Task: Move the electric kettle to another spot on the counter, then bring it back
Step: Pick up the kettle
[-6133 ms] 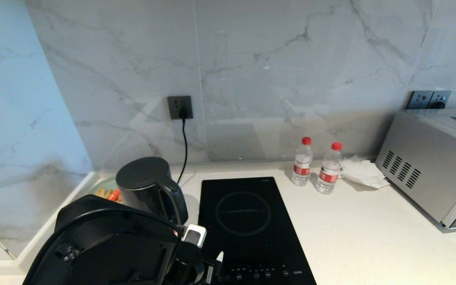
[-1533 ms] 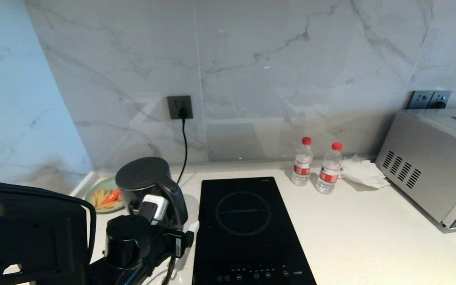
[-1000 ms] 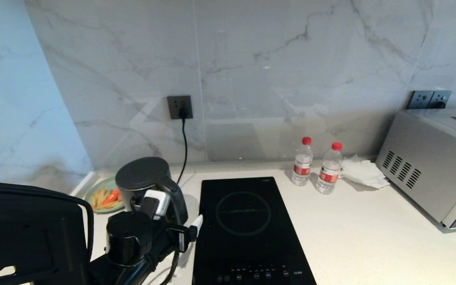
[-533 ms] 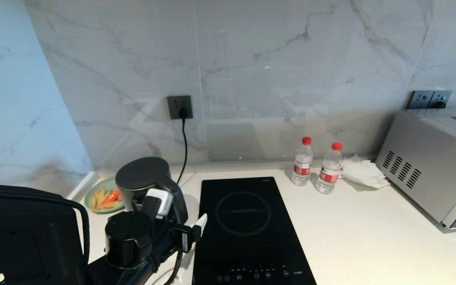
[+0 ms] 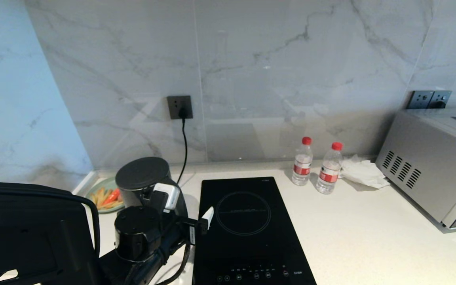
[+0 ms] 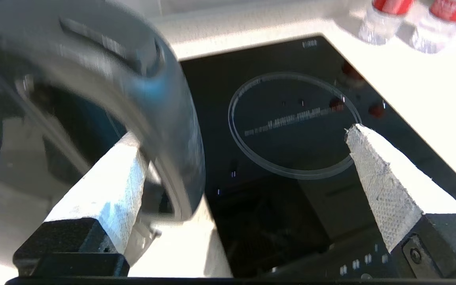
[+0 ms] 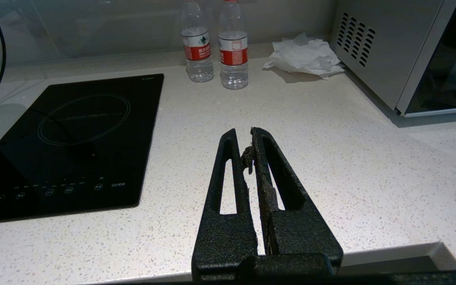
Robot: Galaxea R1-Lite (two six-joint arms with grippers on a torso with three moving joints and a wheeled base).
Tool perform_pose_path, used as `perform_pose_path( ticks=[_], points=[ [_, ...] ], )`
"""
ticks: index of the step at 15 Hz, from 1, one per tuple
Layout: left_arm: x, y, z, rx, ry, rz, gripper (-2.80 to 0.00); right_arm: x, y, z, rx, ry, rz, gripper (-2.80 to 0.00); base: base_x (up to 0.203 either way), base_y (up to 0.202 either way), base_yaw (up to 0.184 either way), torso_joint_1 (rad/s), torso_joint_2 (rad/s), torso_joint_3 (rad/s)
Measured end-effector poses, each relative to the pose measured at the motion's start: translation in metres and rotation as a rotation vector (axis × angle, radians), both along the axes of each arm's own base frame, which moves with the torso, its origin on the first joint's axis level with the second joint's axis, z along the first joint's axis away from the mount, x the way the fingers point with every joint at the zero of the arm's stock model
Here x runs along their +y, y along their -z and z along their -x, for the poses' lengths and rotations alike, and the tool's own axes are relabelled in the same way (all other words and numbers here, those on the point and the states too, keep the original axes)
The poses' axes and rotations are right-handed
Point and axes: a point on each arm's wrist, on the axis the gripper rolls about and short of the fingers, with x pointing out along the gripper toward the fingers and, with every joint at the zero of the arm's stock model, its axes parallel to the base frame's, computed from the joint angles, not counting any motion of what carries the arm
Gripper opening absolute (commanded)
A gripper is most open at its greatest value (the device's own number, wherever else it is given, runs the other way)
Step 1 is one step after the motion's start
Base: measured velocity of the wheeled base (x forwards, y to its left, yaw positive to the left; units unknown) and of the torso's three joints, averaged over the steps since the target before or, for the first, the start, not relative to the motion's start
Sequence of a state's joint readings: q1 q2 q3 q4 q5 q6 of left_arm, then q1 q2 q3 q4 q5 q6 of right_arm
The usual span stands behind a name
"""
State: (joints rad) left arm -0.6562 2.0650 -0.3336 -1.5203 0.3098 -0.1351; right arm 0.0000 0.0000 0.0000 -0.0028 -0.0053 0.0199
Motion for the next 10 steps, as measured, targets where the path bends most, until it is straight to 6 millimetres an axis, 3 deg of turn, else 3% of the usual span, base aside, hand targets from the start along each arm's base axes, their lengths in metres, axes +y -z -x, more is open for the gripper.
perform_pose_path(
  ticks=[10],
  points=[
    [-0.018, 0.007, -0.03, -0.01, -0.015, 0.004, 0.0, 0.0, 0.0, 0.0, 0.0, 0.001, 0.0, -2.8, 0.0, 0.0, 0.0, 0.0, 0.0, 0.0]
  ],
)
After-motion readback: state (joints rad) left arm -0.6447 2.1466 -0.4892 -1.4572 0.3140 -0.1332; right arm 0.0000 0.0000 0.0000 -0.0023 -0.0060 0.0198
